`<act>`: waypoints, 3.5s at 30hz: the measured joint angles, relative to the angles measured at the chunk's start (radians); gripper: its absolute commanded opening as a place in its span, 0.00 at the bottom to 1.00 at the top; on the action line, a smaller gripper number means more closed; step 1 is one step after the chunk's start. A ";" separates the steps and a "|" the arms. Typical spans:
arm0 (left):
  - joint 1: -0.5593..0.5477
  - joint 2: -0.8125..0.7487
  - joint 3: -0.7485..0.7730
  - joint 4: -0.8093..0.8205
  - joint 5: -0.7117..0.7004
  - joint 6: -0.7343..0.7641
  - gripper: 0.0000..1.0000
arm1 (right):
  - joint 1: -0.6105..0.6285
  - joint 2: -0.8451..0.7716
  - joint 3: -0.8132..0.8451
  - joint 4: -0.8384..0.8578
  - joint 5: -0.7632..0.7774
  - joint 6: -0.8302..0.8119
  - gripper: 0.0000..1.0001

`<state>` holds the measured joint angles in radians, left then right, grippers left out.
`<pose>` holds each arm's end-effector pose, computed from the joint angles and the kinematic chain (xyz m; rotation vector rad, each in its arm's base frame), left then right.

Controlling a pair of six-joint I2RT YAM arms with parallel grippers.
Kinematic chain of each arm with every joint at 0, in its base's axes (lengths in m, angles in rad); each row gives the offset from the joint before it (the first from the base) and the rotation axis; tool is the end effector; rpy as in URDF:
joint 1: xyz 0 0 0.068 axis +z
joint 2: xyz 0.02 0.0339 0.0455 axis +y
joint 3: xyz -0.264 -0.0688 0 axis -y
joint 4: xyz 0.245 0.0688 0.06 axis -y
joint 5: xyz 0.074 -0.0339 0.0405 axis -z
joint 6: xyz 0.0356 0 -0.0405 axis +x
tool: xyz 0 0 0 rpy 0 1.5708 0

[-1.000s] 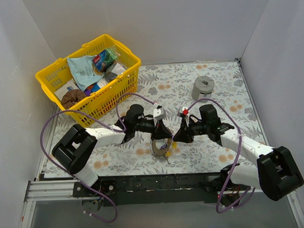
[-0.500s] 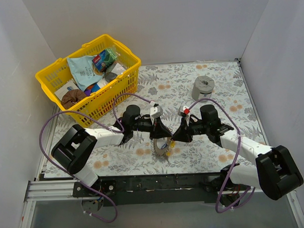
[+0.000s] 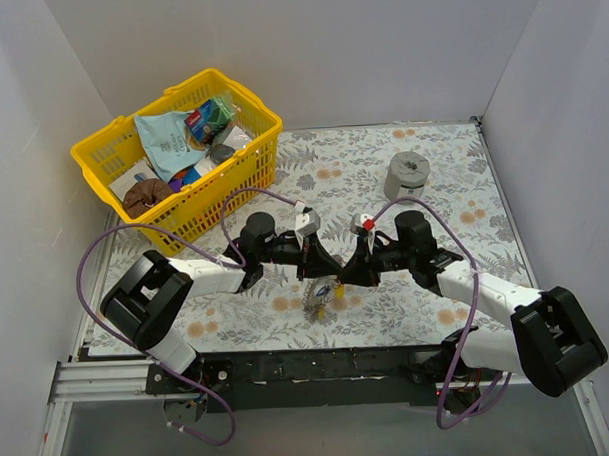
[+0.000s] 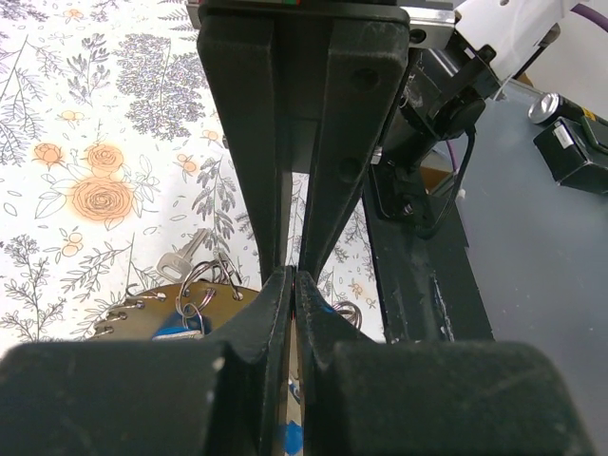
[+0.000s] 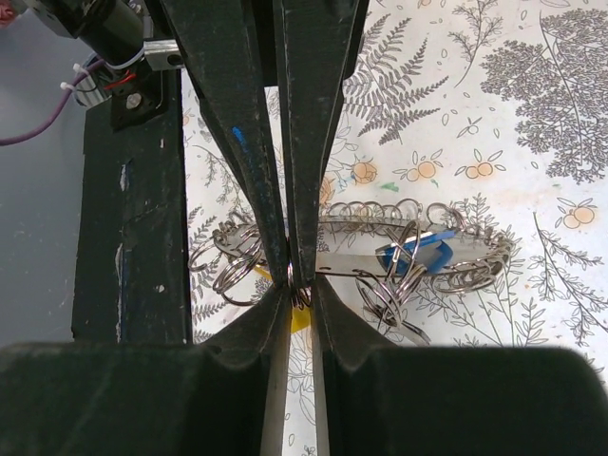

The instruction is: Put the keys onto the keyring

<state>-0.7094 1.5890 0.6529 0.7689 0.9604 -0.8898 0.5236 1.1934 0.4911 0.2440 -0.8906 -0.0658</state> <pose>0.2173 -0.2250 0.2000 0.6795 2.0196 -1.8901 0.1896 0.1414 0.2038 -1.1236 1.7032 1.1852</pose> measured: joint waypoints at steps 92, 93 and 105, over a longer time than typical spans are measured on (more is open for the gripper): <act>0.000 -0.086 0.169 -0.510 0.010 0.364 0.31 | 0.031 -0.124 0.111 -0.392 0.201 -0.128 0.01; 0.000 -0.081 0.181 -0.525 0.010 0.376 0.32 | 0.031 -0.125 0.115 -0.409 0.208 -0.135 0.01; -0.053 0.012 0.274 -0.680 0.002 0.487 0.28 | 0.031 -0.131 0.142 -0.482 0.237 -0.177 0.01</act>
<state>-0.7624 1.6012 0.9268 0.0891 0.9619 -0.4030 0.5549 1.0626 0.6334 -0.2382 -0.6537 -0.2432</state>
